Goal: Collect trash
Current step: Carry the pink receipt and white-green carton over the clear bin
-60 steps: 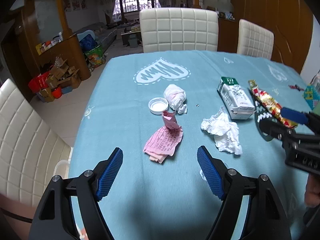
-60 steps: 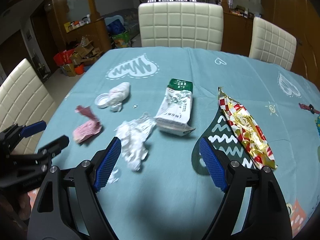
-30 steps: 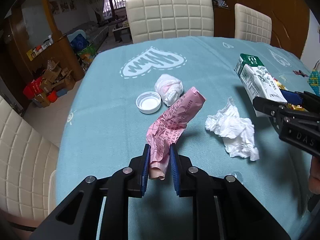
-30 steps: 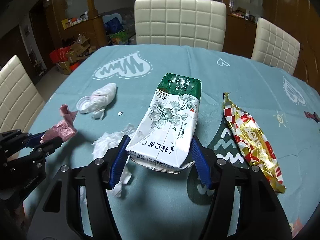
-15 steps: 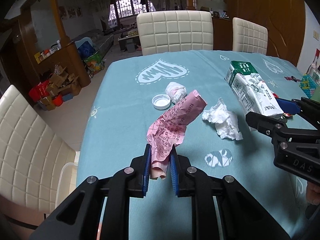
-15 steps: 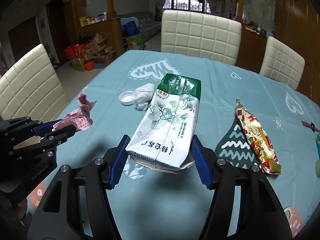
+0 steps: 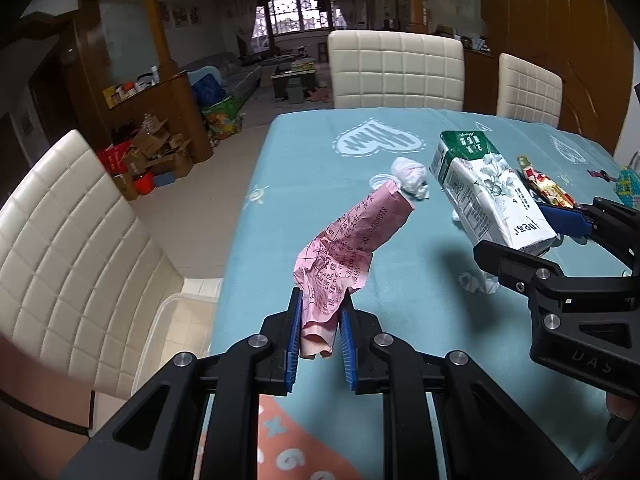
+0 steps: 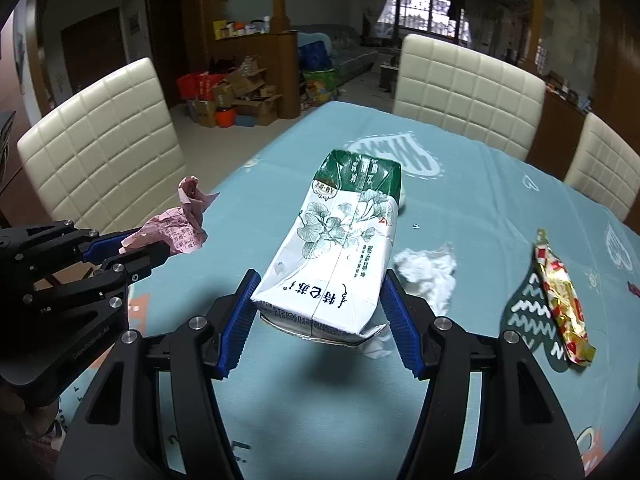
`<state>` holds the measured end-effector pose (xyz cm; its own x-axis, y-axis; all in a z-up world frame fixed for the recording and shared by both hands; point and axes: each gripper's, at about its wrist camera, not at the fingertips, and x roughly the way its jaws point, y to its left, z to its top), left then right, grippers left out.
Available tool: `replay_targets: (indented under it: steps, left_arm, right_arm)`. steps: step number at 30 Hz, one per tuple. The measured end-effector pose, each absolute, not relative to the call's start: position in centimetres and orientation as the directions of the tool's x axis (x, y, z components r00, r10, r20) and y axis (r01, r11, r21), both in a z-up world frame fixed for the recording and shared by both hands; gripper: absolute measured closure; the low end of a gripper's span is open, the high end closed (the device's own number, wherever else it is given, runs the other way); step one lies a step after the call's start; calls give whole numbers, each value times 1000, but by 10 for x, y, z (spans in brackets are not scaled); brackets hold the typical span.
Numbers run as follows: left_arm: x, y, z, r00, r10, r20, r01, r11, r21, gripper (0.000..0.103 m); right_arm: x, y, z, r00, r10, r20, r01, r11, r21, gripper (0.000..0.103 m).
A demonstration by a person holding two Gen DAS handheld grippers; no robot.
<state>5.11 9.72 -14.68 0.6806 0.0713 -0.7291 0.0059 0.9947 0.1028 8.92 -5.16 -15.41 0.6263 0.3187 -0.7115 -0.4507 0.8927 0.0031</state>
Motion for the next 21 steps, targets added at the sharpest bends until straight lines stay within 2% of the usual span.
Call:
replay_targets:
  steps: [21]
  left_arm:
    - [3,174,-139,667,199,-718,-192,977,93,85]
  right_arm:
    - [58,40,-143,551,456,-699,-653,757,-21,40]
